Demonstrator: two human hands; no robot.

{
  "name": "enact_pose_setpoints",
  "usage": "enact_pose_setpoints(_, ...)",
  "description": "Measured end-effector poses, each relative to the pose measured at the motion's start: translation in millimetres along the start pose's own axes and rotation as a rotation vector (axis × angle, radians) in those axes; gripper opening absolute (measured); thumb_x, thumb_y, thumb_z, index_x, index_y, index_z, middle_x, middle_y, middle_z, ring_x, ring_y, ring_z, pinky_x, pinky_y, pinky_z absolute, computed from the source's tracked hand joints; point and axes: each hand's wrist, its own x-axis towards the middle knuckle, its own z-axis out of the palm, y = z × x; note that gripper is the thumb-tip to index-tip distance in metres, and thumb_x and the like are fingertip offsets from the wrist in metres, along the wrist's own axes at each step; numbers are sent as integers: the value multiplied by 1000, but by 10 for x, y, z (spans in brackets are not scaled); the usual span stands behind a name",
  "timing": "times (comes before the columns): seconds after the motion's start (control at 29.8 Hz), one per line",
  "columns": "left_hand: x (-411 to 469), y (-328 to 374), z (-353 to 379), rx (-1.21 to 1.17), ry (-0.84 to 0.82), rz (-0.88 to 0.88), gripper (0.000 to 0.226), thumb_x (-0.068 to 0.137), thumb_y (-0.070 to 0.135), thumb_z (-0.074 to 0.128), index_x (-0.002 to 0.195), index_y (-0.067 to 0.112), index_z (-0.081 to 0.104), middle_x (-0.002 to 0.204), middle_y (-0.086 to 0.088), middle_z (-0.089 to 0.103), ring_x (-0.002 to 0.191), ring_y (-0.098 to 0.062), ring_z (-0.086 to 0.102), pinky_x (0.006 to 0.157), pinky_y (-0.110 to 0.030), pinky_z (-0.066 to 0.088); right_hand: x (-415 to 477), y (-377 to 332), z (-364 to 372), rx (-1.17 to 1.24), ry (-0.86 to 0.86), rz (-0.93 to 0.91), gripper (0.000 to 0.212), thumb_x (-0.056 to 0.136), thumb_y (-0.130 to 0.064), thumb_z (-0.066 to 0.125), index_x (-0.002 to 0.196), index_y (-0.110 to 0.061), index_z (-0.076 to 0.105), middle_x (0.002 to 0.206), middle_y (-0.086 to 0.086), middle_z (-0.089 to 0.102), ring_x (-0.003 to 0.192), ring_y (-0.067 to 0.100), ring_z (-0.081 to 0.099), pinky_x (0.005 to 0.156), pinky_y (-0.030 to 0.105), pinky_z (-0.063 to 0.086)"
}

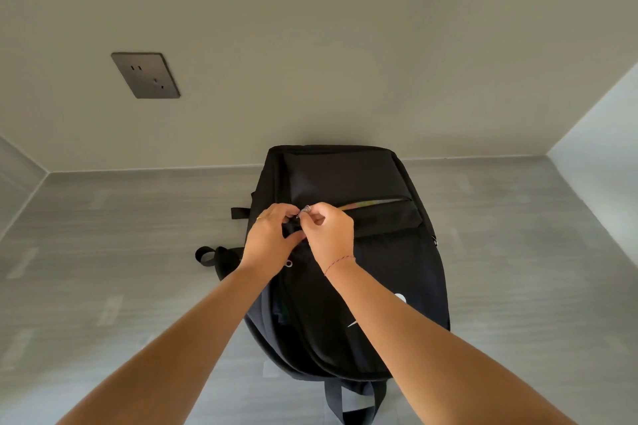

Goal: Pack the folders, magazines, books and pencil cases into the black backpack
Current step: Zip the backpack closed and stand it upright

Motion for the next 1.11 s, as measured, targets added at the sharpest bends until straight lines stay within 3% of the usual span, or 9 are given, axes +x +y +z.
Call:
enact_pose_setpoints(0.13, 81, 75, 54, 23, 67, -33, 18, 83, 17, 68, 101, 16, 63, 95, 4, 62, 82, -8, 56, 70, -17, 43, 21, -11, -32, 4, 6, 15, 10, 87, -21, 62, 88, -16, 70, 74, -6, 65, 69, 7, 62, 65, 16, 51)
enact_pose_setpoints(0.37, 113, -8, 55, 96, 50, 43, 11, 86, 21, 66, 92, 11, 63, 85, -1, 63, 77, -14, 58, 68, -22, 47, -27, 167, -197, 85, 111, 42, 13, 85, -19, 63, 75, -12, 69, 67, -2, 64, 62, 6, 57, 58, 10, 44)
enact_pose_setpoints(0.5, 105, -133, 0, 79, 57, 17, 9, 86, 19, 64, 86, 11, 61, 82, 0, 61, 76, -16, 58, 67, -26, 49, 199, 327, -633, 211, 271, 187, 15, 82, -16, 63, 70, -8, 65, 59, -1, 59, 58, 11, 52, 61, 21, 43)
enact_pose_setpoints(0.6, 113, -71, 16, 95, 79, 98, 10, 83, 19, 68, 87, 13, 62, 87, 1, 61, 81, -15, 57, 72, -27, 48, 282, 471, -876, 215, 230, 214, 12, 83, -19, 62, 73, -15, 67, 61, -1, 61, 61, 15, 55, 66, 29, 48)
enact_pose_setpoints(0.74, 192, 229, 149, 195, 91, 293, 37, 74, 29, 76, 107, 16, 63, 107, -2, 62, 101, -19, 55, 90, -34, 41, 295, 503, -896, 144, 160, 170, 12, 84, -21, 62, 79, -12, 67, 69, 1, 64, 64, 14, 57, 63, 29, 49)
enact_pose_setpoints(0.81, 249, 395, 255, 233, 74, 352, 34, 75, 28, 76, 106, 15, 66, 104, -4, 65, 102, -24, 57, 90, -37, 42, 318, 481, -890, 134, 150, 140, 10, 84, -24, 64, 81, -15, 67, 72, -3, 66, 67, 9, 59, 63, 21, 49)
enact_pose_setpoints(0.91, 318, 572, 391, 266, 46, 390, 25, 80, 25, 71, 102, 14, 69, 99, -4, 67, 95, -24, 60, 87, -36, 45, 352, 496, -910, 113, 140, 114, 11, 85, -28, 65, 82, -18, 67, 74, -2, 67, 72, 11, 63, 64, 19, 51)
enact_pose_setpoints(1.01, 373, 617, 423, 238, 37, 377, 16, 84, 20, 67, 97, 11, 71, 94, -5, 68, 90, -22, 60, 87, -33, 45, 381, 534, -1004, 89, 162, 98, 12, 85, -24, 65, 78, -14, 65, 69, -2, 63, 65, 9, 58, 60, 15, 46)
enact_pose_setpoints(1.11, 387, 575, 379, 221, 44, 391, 10, 83, 17, 69, 89, 10, 71, 87, -5, 67, 85, -21, 61, 86, -33, 47, 447, 672, -1177, 161, 260, 165, 15, 83, -20, 65, 70, -16, 62, 68, 4, 62, 64, 16, 56, 63, 25, 48)
